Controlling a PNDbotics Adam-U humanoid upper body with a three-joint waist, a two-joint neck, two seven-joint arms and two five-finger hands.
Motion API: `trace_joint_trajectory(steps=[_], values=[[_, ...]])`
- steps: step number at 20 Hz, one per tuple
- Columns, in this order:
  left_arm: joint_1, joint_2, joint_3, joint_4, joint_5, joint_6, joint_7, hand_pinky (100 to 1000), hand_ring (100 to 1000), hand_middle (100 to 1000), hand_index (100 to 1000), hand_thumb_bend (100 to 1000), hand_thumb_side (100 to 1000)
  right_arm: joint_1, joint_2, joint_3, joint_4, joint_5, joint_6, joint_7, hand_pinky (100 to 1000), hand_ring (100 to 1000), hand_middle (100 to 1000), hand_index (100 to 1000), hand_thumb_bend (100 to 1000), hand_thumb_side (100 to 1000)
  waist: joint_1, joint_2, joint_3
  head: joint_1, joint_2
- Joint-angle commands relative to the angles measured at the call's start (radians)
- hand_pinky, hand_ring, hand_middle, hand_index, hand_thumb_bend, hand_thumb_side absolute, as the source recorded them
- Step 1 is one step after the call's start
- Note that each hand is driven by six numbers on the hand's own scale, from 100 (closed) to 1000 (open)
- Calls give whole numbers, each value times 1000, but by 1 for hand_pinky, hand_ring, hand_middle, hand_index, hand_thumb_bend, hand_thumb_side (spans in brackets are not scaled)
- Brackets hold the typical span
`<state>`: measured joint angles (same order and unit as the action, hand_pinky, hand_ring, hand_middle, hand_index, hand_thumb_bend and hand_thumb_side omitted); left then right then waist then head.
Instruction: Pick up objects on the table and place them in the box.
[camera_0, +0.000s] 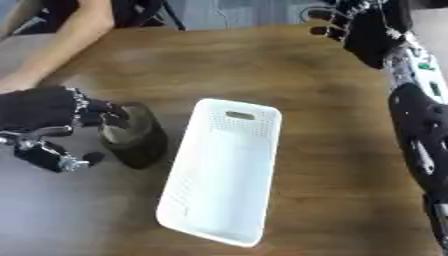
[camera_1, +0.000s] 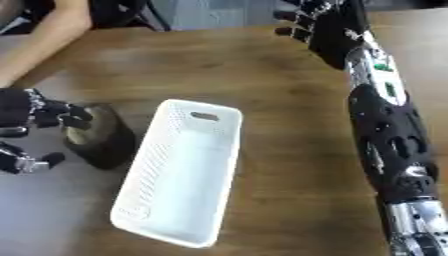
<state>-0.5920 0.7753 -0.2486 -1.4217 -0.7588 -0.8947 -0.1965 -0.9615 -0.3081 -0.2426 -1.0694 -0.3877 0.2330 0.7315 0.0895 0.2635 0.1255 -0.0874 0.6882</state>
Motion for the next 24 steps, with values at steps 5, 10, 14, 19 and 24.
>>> trace_joint_trajectory(steps=[5,10,14,19,24], values=[[-7,30,2,3,28,-12,-61,100,100,752,865,100,310,-27,-6,-3,-18,-3,0,4,746,849,953,995,100,1000,-2,-13,-1,-6,-12],[-3,31,-26,56,-30,-12,-117,100,100,650,820,149,338,-27,-3,-1,-21,-2,3,6,746,849,953,995,100,1000,1,-13,-7,-8,-12],[1,20,-40,88,-75,-12,-139,100,100,616,791,169,348,-29,-3,-2,-24,-5,3,5,746,849,953,995,100,1000,1,-11,-10,-11,-9],[1,17,-51,83,-80,-12,-155,100,100,599,775,170,346,-28,-2,-2,-26,-6,6,4,746,849,953,996,100,1000,2,-11,-10,-15,-7],[-6,6,-48,78,-57,-12,-148,100,100,493,687,141,316,-25,-1,-2,-27,-4,8,4,746,849,954,996,100,1000,2,-11,-8,-17,-8]])
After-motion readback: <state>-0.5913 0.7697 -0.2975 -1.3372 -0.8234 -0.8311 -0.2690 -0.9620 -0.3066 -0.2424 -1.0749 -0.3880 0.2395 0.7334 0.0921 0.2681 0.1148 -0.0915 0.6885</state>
